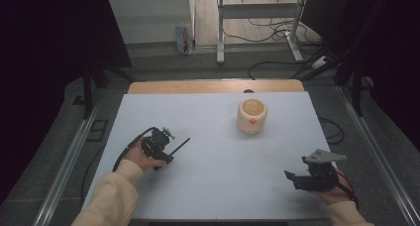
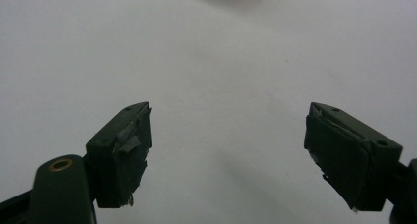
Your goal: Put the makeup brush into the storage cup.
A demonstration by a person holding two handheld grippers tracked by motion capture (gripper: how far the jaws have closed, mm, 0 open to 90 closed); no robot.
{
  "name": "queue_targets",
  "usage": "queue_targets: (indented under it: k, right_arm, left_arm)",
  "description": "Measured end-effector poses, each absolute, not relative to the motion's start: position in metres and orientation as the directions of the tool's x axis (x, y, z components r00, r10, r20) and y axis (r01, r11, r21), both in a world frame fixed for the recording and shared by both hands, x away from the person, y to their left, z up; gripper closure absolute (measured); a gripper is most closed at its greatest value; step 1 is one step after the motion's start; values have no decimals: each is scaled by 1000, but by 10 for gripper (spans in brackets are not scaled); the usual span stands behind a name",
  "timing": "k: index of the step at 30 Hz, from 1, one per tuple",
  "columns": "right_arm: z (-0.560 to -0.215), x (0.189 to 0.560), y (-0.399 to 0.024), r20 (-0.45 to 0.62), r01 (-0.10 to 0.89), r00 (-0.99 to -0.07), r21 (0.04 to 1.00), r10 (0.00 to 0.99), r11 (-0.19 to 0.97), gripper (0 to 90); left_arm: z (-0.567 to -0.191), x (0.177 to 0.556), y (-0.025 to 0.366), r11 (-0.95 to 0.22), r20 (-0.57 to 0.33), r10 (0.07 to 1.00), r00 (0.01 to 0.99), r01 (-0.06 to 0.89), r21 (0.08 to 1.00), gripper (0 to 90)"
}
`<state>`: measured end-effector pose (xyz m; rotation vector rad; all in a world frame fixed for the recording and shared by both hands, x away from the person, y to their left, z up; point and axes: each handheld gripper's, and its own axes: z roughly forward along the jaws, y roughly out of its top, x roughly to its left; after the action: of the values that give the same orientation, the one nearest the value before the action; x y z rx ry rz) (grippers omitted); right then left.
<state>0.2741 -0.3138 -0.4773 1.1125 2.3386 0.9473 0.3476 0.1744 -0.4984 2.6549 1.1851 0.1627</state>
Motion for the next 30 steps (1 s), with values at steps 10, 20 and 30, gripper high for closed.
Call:
queue_targets:
  k: [10,20,30]
  right_arm:
    - [-478,274,-314,-52,532,-613,711,788,460,184]
    - [-478,274,-314,-54,532,-612,710,789,462,184]
    - [-478,274,-314,-56,531,-613,709,788,464,184]
  left_arm:
    - [-503,350,174,-657,4,738,674,718,229,569]
    - [-507,352,173,-664,-11,732,681,717,213,737]
    - [-507,352,169,-672,-27,725,689,715,192,852]
